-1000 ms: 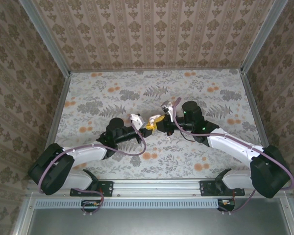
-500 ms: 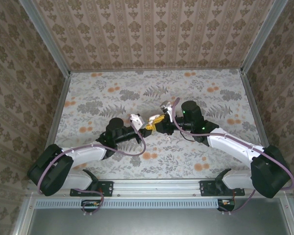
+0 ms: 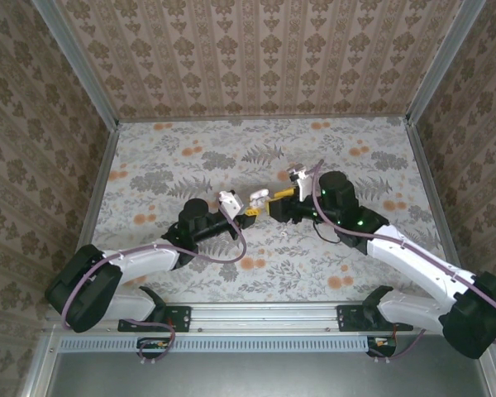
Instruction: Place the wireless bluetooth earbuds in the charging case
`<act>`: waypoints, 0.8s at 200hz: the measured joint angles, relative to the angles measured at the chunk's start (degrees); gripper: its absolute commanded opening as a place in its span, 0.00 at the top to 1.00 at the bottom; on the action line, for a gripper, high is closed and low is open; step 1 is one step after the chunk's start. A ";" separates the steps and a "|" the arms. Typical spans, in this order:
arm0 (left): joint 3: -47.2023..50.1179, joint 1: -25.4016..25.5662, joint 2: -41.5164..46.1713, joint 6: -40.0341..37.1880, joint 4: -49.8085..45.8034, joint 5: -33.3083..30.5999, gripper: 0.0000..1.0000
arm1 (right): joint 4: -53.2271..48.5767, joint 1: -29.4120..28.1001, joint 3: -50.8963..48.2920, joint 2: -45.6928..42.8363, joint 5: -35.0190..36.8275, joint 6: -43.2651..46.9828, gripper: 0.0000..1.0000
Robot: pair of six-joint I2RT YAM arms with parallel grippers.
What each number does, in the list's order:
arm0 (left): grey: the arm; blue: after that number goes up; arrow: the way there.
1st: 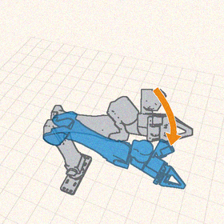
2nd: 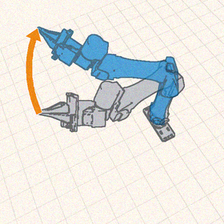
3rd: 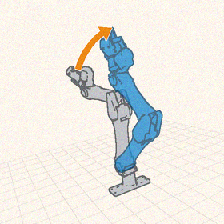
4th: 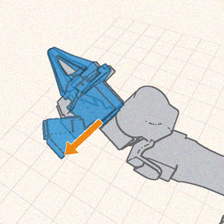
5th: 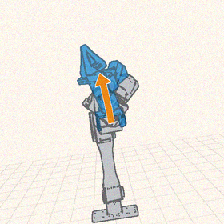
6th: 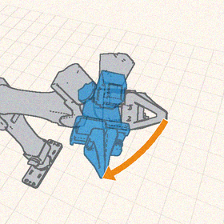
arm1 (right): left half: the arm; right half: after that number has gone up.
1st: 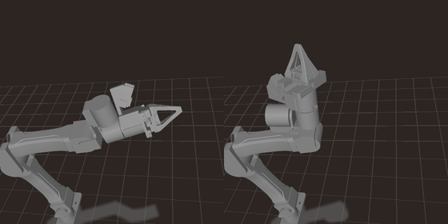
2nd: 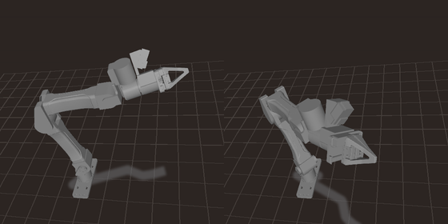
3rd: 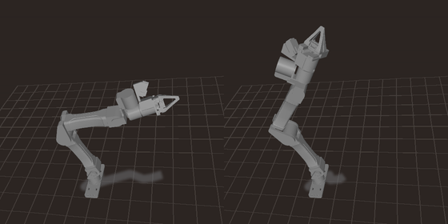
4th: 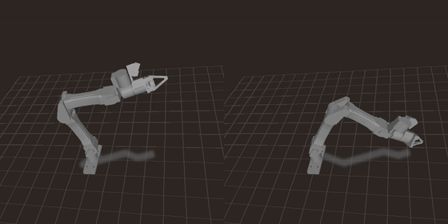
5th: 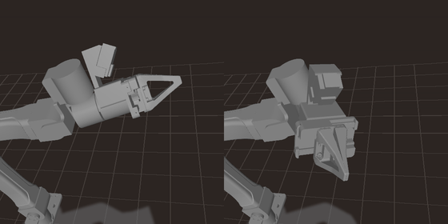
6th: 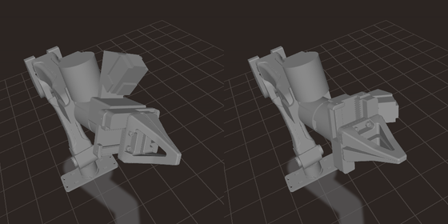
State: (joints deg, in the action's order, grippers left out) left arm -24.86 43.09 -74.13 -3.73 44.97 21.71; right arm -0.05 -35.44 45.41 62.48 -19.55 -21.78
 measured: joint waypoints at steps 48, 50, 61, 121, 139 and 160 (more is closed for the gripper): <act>0.00 0.07 0.00 -0.39 -1.31 -1.42 0.84 | -9.66 -7.19 5.03 0.33 10.49 -11.96 0.57; 0.00 0.07 0.00 -0.42 -1.40 -1.46 0.84 | -9.94 -7.41 5.31 0.55 10.73 -12.74 0.57; 0.00 0.17 0.02 -0.48 -1.84 -1.66 0.84 | -10.93 -8.02 6.60 1.66 11.89 -15.34 0.57; 0.00 0.42 1.60 -0.59 -2.99 -2.49 0.84 | -13.97 -10.21 11.58 8.87 14.47 -25.40 0.59; 0.00 0.42 1.88 -0.59 -2.99 -2.54 0.84 | -13.94 -10.47 12.57 10.38 14.47 -26.56 0.60; 0.00 0.44 1.88 -0.61 -3.02 -2.67 0.85 | -13.92 -10.58 13.40 11.65 14.43 -26.91 0.62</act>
State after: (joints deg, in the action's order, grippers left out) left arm -24.86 43.53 -72.25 -4.34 41.95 19.05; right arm -13.98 -46.02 58.81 74.13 -5.13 -48.69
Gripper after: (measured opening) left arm 0.178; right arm 0.387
